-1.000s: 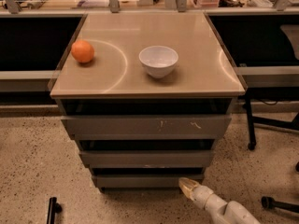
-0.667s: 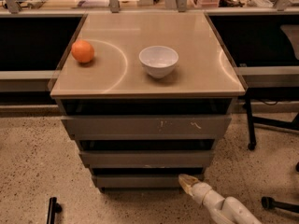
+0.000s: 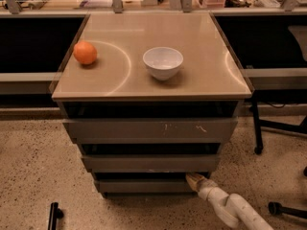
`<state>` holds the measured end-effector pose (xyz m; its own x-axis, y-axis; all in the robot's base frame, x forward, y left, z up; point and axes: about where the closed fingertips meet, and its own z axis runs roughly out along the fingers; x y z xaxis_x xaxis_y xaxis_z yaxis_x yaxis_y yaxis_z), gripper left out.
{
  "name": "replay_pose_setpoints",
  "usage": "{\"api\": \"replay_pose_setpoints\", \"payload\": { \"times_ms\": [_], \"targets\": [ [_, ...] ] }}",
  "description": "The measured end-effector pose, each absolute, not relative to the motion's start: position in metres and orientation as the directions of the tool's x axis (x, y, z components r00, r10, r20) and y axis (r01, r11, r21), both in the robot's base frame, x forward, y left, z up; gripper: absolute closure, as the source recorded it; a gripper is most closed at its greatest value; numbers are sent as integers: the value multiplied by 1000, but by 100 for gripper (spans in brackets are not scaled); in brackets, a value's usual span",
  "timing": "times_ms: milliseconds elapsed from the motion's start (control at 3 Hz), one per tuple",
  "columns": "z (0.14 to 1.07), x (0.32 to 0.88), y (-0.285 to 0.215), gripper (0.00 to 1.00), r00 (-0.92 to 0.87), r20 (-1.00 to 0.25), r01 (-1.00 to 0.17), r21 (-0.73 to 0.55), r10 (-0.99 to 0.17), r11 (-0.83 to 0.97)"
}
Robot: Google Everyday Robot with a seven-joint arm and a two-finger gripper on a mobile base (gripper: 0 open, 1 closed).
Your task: Open bottom drawer
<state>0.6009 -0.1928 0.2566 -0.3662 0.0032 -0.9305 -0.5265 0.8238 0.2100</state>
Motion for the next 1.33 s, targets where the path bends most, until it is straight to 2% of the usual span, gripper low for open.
{"api": "replay_pose_setpoints", "payload": {
  "times_ms": [333, 1333],
  "targets": [
    [235, 614, -200, 100, -425, -905, -484, 224, -3, 846],
    [228, 637, -197, 100, -442, -897, -445, 221, 2, 868]
  ]
}}
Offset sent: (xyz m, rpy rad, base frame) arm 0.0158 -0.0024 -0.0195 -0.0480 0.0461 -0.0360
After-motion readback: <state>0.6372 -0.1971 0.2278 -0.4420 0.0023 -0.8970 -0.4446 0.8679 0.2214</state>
